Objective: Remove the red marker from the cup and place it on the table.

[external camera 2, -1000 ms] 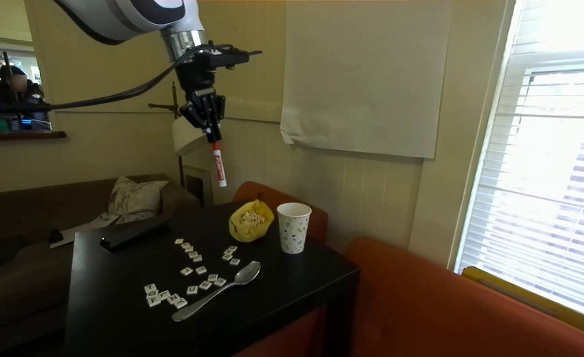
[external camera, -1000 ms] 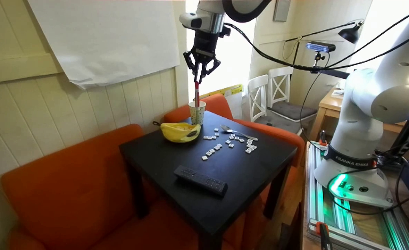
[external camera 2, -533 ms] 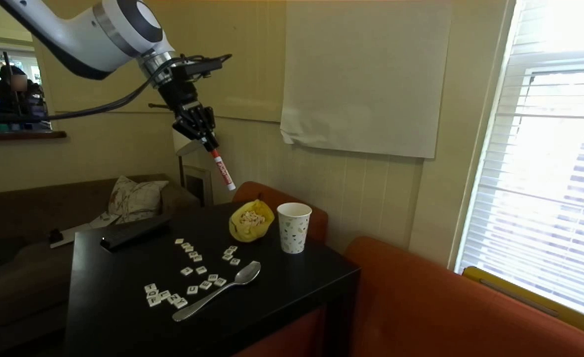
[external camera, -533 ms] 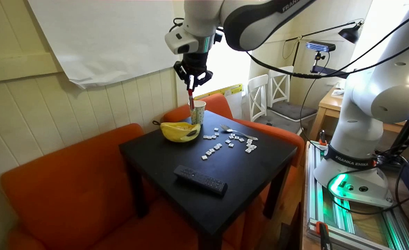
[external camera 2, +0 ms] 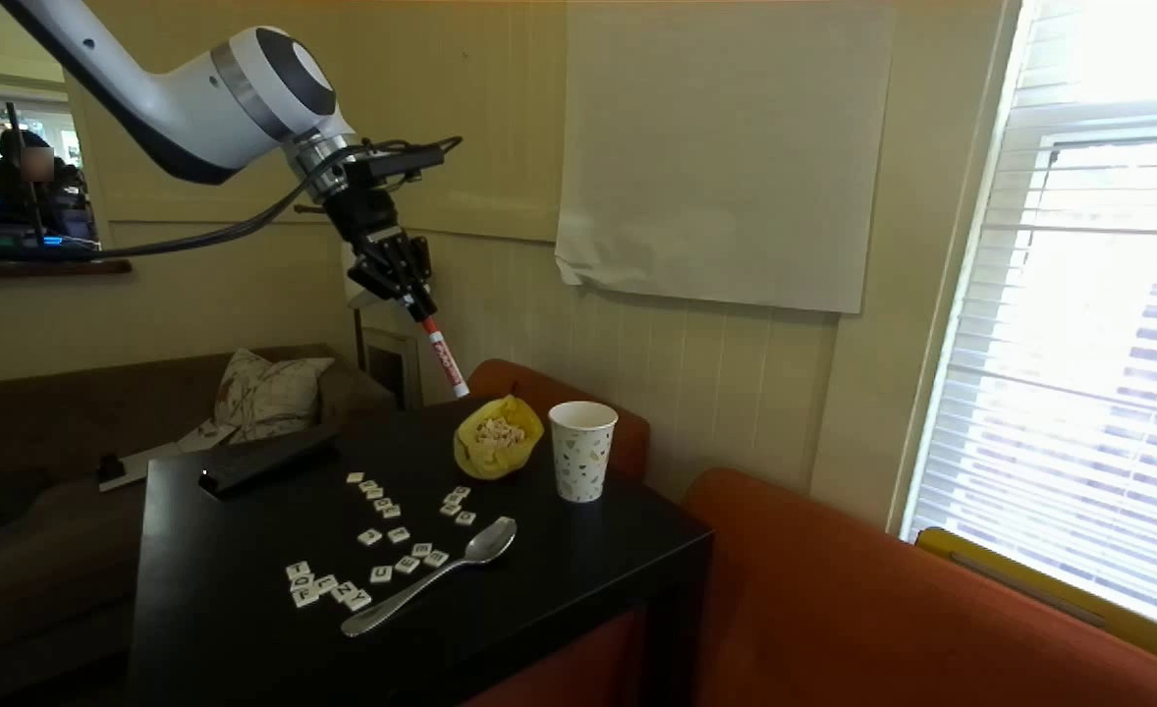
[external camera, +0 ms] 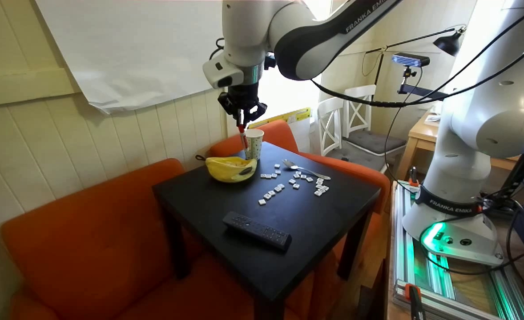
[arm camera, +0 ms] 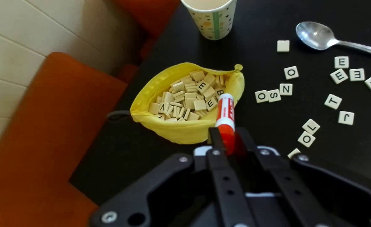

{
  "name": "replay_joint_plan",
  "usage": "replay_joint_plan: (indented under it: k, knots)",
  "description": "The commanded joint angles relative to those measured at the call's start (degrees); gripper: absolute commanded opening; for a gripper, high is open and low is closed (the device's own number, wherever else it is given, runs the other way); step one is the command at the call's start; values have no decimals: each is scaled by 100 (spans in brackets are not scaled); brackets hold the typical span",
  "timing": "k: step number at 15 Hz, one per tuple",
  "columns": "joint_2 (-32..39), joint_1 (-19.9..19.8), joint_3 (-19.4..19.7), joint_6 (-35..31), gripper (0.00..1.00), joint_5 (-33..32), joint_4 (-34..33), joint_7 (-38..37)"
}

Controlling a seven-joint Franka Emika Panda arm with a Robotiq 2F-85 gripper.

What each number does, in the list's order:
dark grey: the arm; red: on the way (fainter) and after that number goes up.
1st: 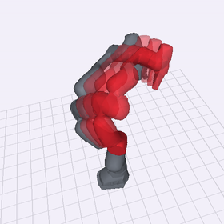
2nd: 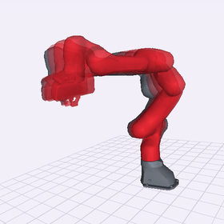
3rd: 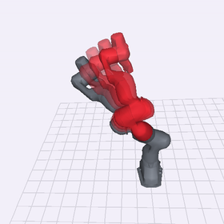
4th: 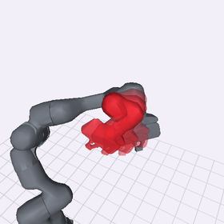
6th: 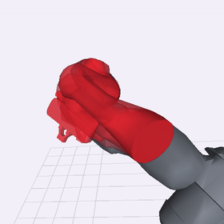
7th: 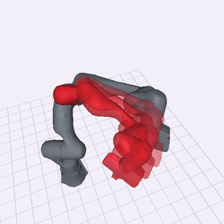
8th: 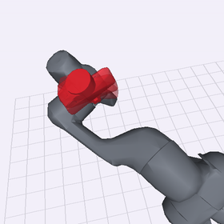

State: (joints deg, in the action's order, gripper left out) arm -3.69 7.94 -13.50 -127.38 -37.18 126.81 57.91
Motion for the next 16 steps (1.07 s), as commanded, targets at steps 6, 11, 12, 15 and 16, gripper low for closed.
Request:
replay_joint_plan:
  k: [6,11,12,15,16]
  knots:
    - [626,497,-159,1095,4,-497,-163,-1259]
    - [1092,624,-148,1128,4,-795,-215,-2142]
    - [1193,638,-141,1074,4,-900,-244,-2301]
    - [1474,664,-122,914,4,-1171,-377,-2704]
    - [1549,679,-113,942,4,-1319,-427,-2862]
